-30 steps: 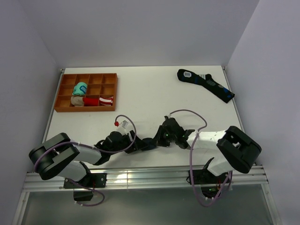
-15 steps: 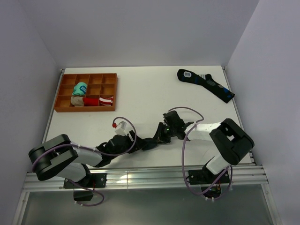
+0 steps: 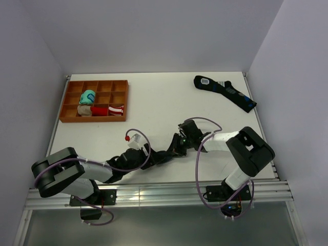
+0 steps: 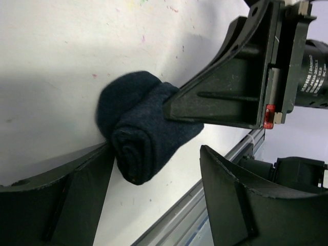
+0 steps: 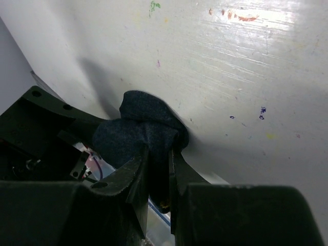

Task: Roll the socks
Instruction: Pick up the sock at the center of the board.

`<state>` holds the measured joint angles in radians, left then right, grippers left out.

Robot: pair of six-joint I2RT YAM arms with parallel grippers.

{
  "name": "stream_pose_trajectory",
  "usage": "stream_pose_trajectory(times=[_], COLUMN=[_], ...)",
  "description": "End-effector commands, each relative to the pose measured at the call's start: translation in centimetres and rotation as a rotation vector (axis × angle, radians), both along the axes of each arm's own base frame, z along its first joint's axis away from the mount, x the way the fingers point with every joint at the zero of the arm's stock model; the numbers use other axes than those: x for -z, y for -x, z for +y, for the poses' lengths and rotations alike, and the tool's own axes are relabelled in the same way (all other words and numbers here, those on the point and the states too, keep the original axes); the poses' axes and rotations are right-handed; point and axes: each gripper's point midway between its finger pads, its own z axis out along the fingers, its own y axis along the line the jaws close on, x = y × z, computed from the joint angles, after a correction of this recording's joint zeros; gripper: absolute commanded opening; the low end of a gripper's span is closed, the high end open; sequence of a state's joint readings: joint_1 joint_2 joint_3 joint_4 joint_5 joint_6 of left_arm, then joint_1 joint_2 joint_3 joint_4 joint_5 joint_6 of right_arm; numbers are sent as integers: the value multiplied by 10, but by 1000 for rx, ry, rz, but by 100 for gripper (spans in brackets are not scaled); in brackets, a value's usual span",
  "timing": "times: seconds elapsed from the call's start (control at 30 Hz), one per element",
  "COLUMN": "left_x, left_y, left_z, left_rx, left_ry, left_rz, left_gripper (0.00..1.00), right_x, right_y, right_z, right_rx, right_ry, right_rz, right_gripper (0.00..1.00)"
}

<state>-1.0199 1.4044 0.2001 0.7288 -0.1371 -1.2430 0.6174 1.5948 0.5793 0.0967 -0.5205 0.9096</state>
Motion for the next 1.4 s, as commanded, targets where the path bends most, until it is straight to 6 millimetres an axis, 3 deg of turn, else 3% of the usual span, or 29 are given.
stream_pose_trajectory(times=[0.0, 0.47, 0.77, 1.03, 1.37], left_x=[70, 88, 100, 99, 103], left_y=[42, 60, 58, 51, 49], left_z=[40, 55, 56, 61, 69], left_rx=[49, 2, -76, -144, -197], left_ry=[-262, -311, -266, -249, -265], left_rz=[206, 341, 394, 390, 409], left_gripper=[76, 75, 72, 61, 56], right_x=[52, 59, 62, 65, 67], right_y=[24, 24, 29, 31, 33], right_z=[-40, -40, -40, -44, -45], right_rx=[39, 38, 34, 34, 47], right_ry=[220, 216, 206, 216, 208], right_rz=[97, 101, 109, 107, 103], right_gripper=[0, 0, 0, 0, 0])
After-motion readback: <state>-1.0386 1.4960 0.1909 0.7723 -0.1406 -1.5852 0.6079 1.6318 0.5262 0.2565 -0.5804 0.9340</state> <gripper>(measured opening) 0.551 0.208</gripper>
